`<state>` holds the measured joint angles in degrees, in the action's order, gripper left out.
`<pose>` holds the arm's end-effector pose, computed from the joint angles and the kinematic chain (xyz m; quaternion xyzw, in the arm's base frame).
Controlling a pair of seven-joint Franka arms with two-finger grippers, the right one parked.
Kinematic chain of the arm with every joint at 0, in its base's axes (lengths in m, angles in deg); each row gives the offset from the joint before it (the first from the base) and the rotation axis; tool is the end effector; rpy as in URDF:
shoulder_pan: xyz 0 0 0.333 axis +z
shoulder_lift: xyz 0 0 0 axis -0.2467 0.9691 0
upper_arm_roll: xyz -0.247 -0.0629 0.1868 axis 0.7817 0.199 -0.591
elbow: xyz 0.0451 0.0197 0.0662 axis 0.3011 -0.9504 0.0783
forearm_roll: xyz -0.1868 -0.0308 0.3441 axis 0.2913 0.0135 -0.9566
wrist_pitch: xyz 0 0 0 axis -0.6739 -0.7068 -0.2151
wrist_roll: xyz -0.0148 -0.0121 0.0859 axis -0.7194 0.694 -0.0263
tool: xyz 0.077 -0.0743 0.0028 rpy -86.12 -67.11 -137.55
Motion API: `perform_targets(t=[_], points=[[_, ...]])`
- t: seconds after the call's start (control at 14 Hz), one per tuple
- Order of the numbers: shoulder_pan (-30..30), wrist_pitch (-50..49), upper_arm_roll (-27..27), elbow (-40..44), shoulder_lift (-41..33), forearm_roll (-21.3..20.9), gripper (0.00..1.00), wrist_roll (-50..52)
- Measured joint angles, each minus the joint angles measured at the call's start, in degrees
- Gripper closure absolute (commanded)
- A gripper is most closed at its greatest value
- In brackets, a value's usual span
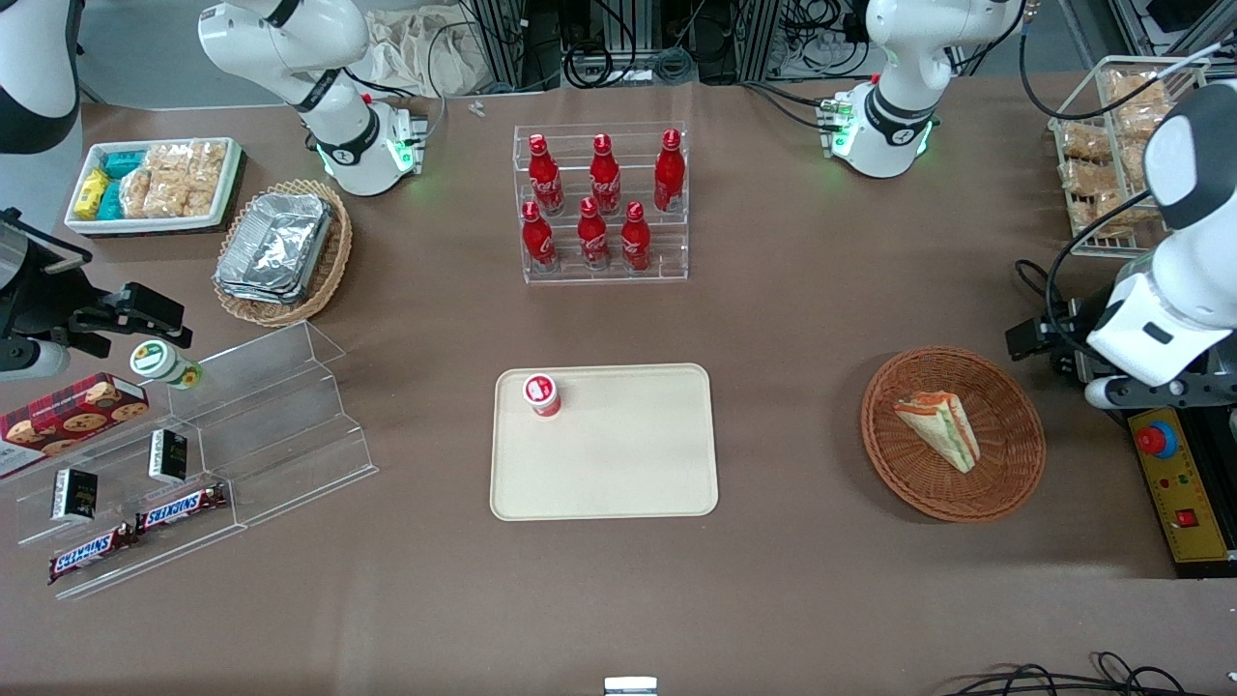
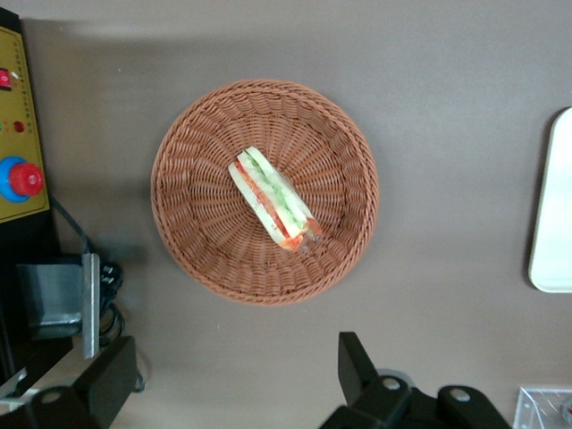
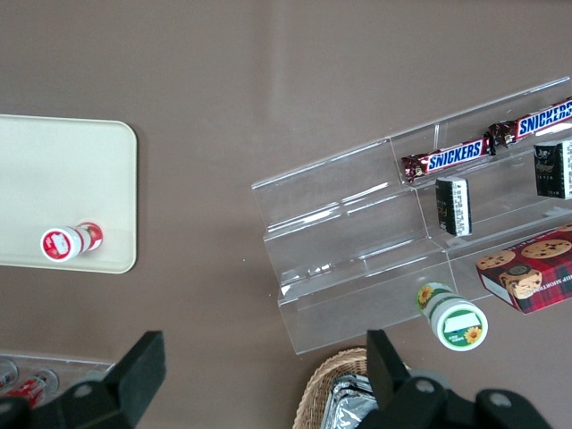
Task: Place sandwich from basket to tray
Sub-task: 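Lower the open left gripper over the wrapped sandwich in the basket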
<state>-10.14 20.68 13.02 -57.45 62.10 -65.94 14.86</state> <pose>0.6027 -0.0263 0.5173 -0.9997 -0.0054 0.0197 0.0159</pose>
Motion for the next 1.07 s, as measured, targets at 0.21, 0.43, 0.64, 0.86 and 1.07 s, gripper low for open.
perform_targets(t=[0.21,0.43,0.64,0.86,1.07], points=[[0.0,10.5,0.0,-10.0,-2.2,0.2,0.00,0.5],[0.5,16.3,-0.1,-16.0,-2.4,0.5,0.00,2.4],[0.9,19.7,-0.1,-18.3,0.1,0.6,0.00,6.1],[0.9,24.3,-0.1,-18.7,4.4,0.6,0.00,12.3],[0.9,27.7,0.0,-18.8,7.7,0.6,0.00,17.4]])
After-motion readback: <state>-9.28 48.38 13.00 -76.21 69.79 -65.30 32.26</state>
